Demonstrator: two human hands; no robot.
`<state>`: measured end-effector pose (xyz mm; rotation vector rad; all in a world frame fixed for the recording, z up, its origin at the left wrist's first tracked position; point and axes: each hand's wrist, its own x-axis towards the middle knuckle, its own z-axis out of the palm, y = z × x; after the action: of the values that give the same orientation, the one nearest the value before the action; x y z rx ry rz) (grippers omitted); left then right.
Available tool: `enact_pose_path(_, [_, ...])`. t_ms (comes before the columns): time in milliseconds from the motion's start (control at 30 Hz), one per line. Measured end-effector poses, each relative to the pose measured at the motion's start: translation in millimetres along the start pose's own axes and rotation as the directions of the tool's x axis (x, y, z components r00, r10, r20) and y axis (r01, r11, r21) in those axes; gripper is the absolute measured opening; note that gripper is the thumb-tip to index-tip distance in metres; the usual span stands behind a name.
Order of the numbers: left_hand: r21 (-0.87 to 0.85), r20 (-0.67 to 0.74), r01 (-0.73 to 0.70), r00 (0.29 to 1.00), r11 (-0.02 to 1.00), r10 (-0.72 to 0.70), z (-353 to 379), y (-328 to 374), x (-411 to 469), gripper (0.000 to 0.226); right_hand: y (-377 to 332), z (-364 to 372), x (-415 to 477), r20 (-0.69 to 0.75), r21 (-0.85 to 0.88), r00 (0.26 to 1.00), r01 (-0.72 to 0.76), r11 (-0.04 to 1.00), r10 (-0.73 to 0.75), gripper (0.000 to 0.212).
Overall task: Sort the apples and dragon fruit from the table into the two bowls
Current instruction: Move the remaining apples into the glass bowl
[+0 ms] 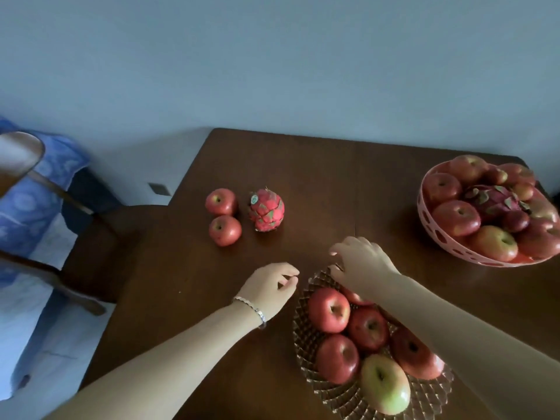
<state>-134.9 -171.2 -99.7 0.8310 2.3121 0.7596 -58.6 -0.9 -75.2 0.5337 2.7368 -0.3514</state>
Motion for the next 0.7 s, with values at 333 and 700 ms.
enact_pose_path(333, [-0.047,-0.34,0.25,0.906,0.967,-0.251,-142.1,-88.9,80.1,0.027,-152.7,10.3,119.9,0.035,0.338,0.999,-0.029,0.941,0.018,0.068])
enact_pose_path(700, [0.074,-0.063,0.281,0.959,0.957,-0.277,-125.3,-125.6,163.3,0.073,-179.3,47.9,154.9,0.071,0.501,0.977,-0.207,0.84,0.199,0.077])
